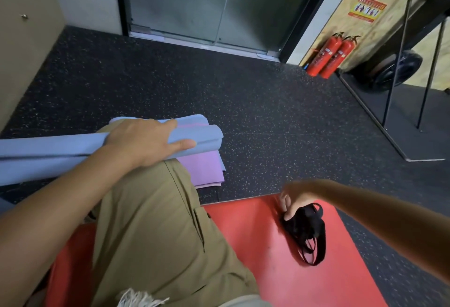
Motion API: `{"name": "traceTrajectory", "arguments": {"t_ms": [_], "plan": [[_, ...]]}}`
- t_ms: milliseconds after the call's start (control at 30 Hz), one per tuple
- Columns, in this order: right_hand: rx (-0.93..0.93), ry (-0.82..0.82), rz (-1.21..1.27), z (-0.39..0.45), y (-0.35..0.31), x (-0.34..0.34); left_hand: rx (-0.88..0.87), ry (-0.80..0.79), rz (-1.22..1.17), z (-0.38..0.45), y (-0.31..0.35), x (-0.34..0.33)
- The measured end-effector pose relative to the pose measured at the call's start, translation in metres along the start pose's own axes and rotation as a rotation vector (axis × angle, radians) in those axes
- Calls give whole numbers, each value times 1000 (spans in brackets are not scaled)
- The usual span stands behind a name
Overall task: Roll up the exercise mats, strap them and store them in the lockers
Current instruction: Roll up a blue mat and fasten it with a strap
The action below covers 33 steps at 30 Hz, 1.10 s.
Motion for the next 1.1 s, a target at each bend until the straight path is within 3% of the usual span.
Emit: {"name": "traceTrajectory", "arguments": {"t_ms": [233, 600, 933, 1100], "plan": [[33, -20, 244, -3, -1, 15, -23, 33, 21, 3, 0, -5], [212, -381, 720, -23, -6, 39, -37, 39, 50, 0, 6, 0], [438, -264, 1124, -16, -32, 37, -28, 55, 49, -6, 1, 0], [548, -68, 1471, -5, -63, 51, 18, 51, 41, -12, -1, 4]]}}
Point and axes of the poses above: each hand's wrist, its own z-axis towards the middle knuckle, its own x-axis out of the back of the hand, y = z × x, the point moved 1 cm from there along z, towards the middle knuckle, and after that the axes turned 7 degrees about x, right-handed, at the moved point
